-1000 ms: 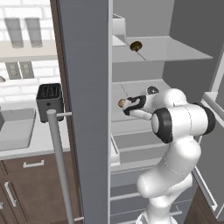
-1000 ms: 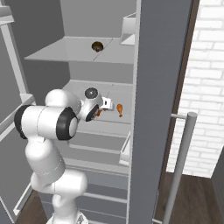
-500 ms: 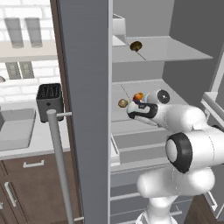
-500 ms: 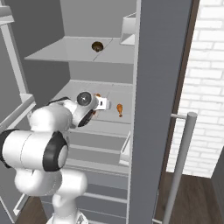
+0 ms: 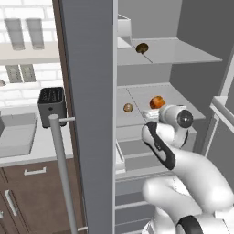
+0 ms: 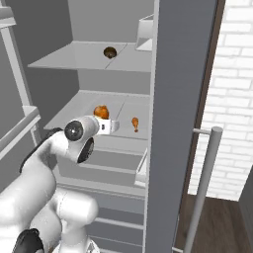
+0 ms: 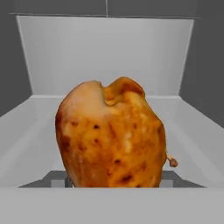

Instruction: Place one mushroom and one chicken drumstick in each tupperware on the nearby counter, to pack two identical lunches.

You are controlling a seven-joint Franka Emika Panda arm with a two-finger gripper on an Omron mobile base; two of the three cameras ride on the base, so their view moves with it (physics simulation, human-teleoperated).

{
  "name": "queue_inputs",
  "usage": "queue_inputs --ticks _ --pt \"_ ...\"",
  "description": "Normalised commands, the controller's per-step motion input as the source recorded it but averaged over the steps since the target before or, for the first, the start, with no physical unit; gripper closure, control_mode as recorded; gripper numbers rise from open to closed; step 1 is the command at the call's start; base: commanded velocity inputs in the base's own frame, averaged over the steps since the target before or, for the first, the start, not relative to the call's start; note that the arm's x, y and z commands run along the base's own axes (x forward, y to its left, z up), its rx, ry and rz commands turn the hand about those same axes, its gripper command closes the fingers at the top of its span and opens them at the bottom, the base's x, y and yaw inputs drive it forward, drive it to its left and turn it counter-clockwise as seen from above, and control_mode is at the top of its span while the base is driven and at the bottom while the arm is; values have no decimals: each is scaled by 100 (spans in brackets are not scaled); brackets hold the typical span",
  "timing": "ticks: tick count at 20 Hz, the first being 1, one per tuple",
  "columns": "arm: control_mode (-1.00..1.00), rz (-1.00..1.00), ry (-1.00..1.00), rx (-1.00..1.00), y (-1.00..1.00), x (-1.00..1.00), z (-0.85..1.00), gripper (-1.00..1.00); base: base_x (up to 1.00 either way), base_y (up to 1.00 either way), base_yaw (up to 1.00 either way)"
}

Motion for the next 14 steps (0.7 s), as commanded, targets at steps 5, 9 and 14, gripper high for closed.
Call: queue_inputs --ticks 5,9,14 --pt "-100 -11 21 0 0 -100 100 100 0 0 0" --pt "-100 -3 25 0 0 -100 94 100 0 0 0" --pt "-100 0 8 2 -3 -68 -7 100 0 0 0"
